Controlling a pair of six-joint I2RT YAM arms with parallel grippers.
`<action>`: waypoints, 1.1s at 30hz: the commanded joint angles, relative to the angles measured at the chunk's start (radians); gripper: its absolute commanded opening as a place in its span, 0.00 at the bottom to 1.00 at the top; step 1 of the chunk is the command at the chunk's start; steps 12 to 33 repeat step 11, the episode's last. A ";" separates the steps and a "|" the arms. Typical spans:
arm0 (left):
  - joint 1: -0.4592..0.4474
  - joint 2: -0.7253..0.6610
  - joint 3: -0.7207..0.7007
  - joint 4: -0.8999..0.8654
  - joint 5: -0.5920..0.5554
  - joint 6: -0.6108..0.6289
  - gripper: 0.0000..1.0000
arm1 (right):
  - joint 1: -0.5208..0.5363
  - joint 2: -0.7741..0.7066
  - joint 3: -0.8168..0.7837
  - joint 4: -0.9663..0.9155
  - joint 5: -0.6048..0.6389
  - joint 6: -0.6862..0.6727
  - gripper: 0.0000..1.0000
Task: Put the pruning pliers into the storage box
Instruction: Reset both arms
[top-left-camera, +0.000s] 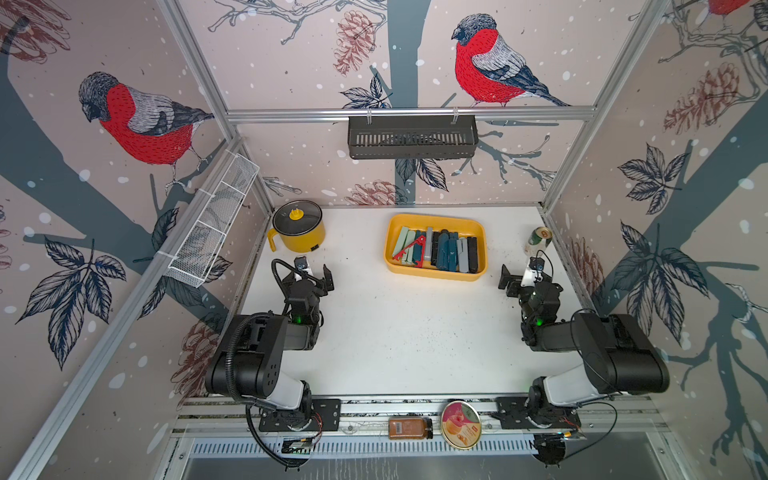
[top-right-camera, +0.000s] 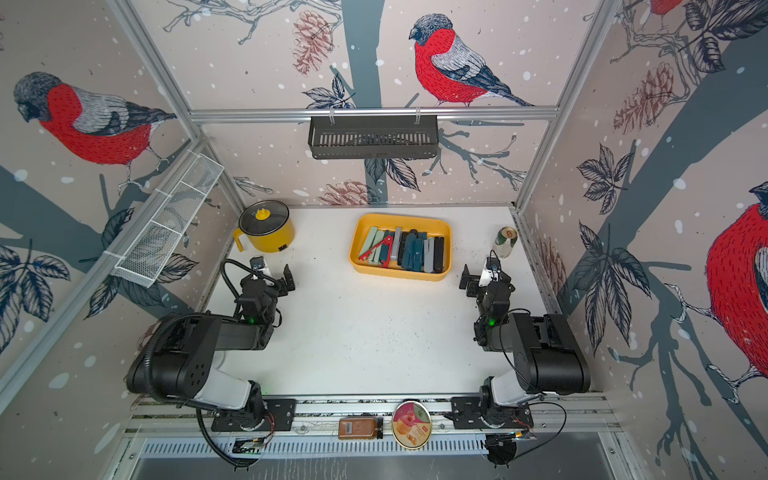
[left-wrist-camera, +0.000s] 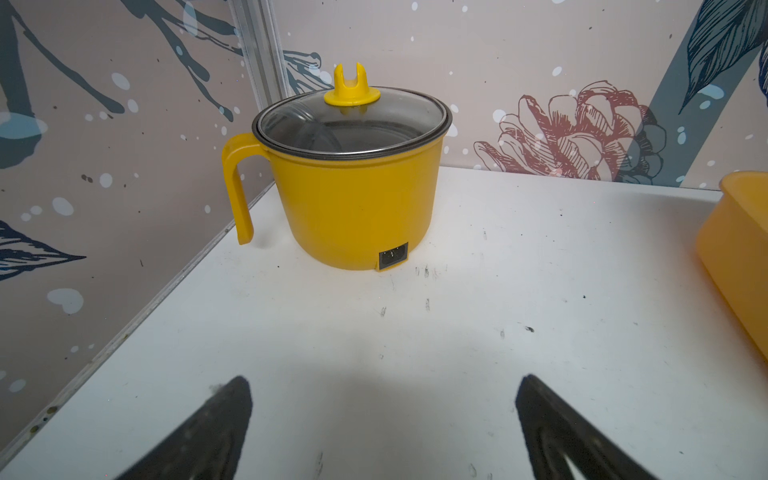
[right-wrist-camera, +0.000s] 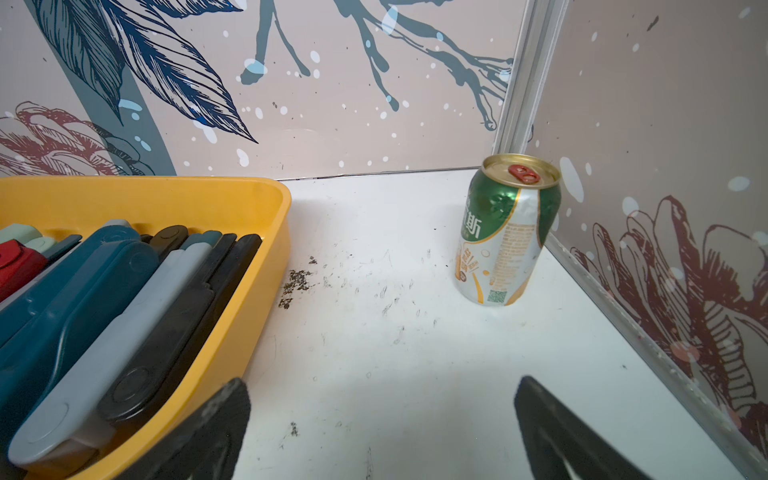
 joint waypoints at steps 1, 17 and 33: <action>0.003 -0.002 0.005 0.022 0.002 0.008 0.99 | 0.001 0.001 0.005 0.018 0.015 0.012 1.00; 0.008 -0.006 0.008 0.012 0.014 0.001 0.99 | 0.001 0.001 0.005 0.019 0.015 0.013 1.00; 0.008 -0.006 0.008 0.012 0.014 0.001 0.99 | 0.001 0.001 0.005 0.019 0.015 0.013 1.00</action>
